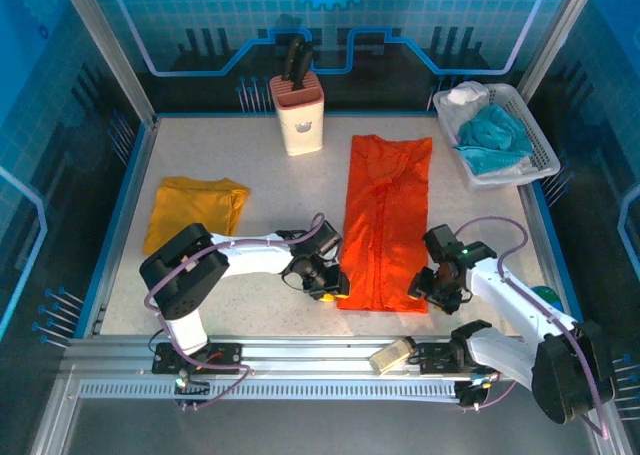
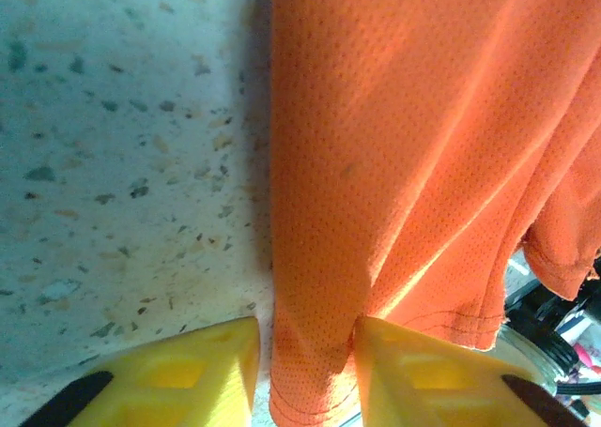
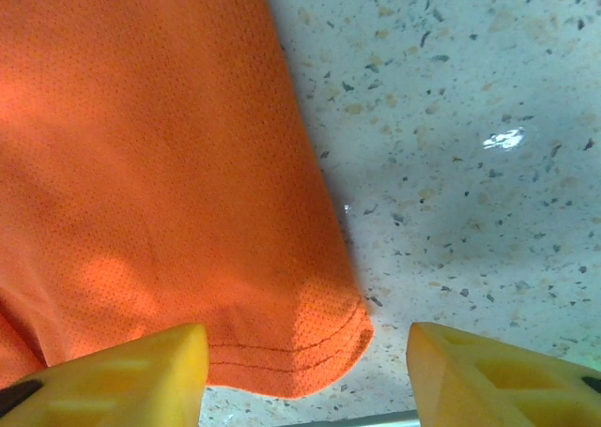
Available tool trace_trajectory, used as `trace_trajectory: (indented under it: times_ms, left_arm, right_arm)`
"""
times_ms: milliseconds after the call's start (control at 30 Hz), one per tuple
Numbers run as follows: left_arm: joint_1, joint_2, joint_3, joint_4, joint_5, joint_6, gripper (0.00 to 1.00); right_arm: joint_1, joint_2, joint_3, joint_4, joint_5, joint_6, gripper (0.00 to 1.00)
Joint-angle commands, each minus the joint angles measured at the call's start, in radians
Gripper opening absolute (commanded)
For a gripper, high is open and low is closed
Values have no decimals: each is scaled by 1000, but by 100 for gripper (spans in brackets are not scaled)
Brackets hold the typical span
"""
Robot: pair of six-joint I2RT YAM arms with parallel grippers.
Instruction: Fold and stack the t-shirts
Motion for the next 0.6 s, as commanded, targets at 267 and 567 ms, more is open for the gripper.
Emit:
trace_trajectory:
  times_ms: [267, 567]
  left_arm:
    - [-12, 35, 53, -64, -39, 29, 2]
    - [38, -31, -8, -120, -57, 66, 0]
  right_arm:
    - [115, 37, 6, 78, -11, 115, 58]
    - [179, 83, 23, 65, -10, 154, 55]
